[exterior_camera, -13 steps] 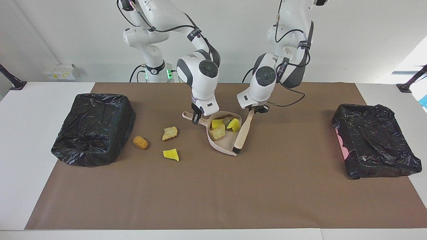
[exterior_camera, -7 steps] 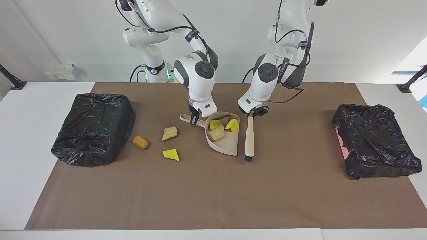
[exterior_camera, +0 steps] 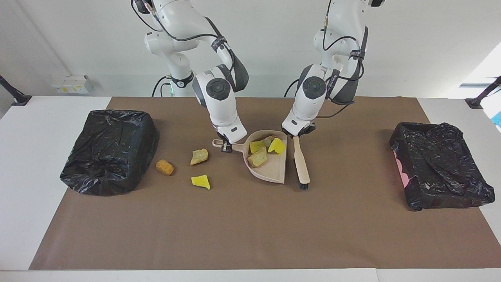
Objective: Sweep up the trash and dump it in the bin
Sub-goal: 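Carry the loaded dustpan with the right gripper toward the nearer trash bag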
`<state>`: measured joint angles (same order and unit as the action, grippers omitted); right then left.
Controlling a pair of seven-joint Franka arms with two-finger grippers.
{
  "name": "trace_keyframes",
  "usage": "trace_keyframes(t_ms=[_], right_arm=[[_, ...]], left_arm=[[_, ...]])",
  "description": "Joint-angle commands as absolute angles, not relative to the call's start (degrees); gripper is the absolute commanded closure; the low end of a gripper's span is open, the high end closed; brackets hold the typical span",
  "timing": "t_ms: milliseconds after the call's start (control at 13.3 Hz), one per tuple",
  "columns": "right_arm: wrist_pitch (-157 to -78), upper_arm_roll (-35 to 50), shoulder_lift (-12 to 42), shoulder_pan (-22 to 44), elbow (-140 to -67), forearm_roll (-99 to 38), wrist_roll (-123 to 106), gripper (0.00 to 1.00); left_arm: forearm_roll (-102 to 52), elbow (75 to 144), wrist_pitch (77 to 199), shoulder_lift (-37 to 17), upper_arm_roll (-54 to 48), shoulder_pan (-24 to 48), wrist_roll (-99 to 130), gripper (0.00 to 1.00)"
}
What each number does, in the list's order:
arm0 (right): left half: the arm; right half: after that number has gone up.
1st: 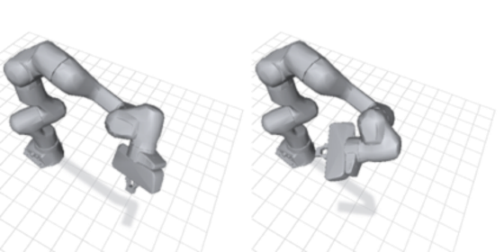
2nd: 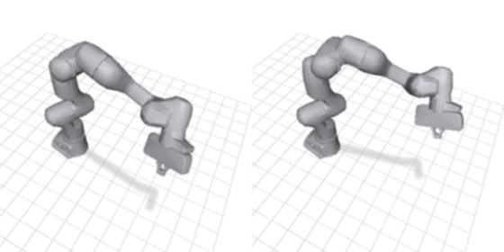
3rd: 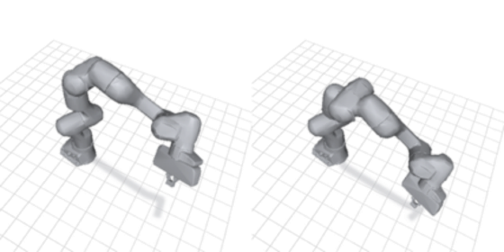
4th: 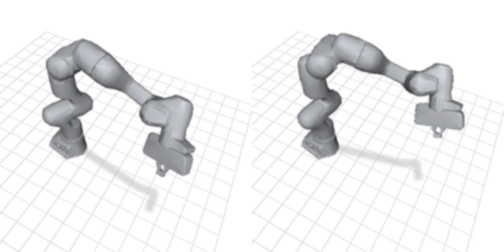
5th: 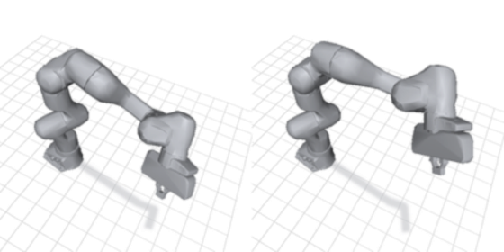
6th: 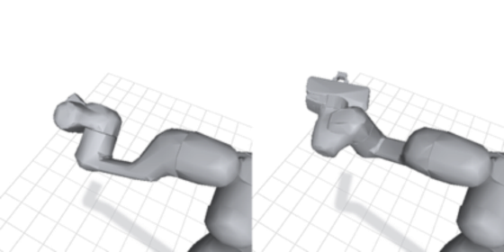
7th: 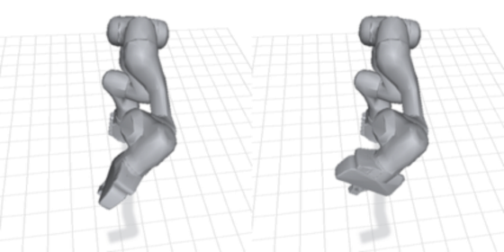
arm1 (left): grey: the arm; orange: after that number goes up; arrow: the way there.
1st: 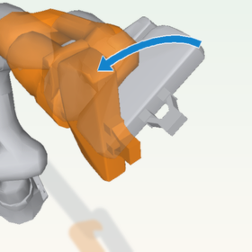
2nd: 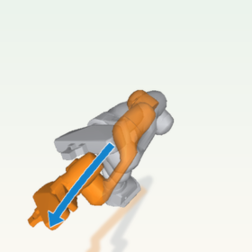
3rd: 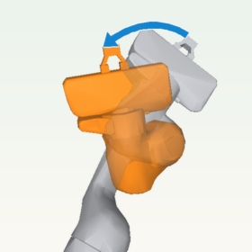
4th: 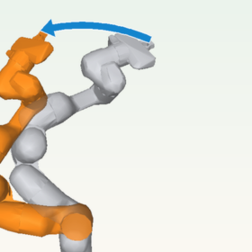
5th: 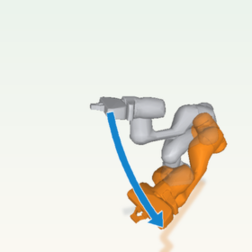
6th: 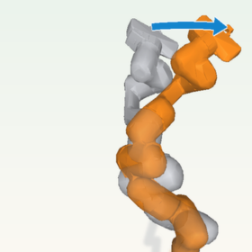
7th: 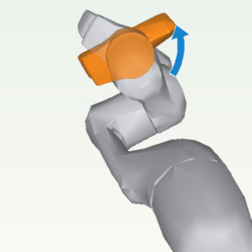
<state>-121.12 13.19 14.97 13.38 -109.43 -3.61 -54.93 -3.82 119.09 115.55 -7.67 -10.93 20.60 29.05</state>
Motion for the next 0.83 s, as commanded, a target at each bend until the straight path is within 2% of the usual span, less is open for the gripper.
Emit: trace_keyframes(t_ms=[0, 376, 752], right_arm=[[-122.0, 13.7, 14.4, 9.8, -109.0, -8.4, -63.3, 1.0], [-118.1, 13.8, 14.4, 4.1, -105.0, -12.0, -72.4, 1.0], [-106.7, 13.3, 13.5, -4.6, -100.2, -12.7, -78.4, 1.0]], left_arm=[[-3.8, 121.6, 116.0, -5.3, -10.7, 20.8, 30.3, 1.0], [-3.8, 123.3, 116.2, -4.3, -10.8, 20.7, 30.5, 1.0], [-4.3, 128.4, 115.9, -0.3, -11.4, 25.0, 36.7, 1.0]])
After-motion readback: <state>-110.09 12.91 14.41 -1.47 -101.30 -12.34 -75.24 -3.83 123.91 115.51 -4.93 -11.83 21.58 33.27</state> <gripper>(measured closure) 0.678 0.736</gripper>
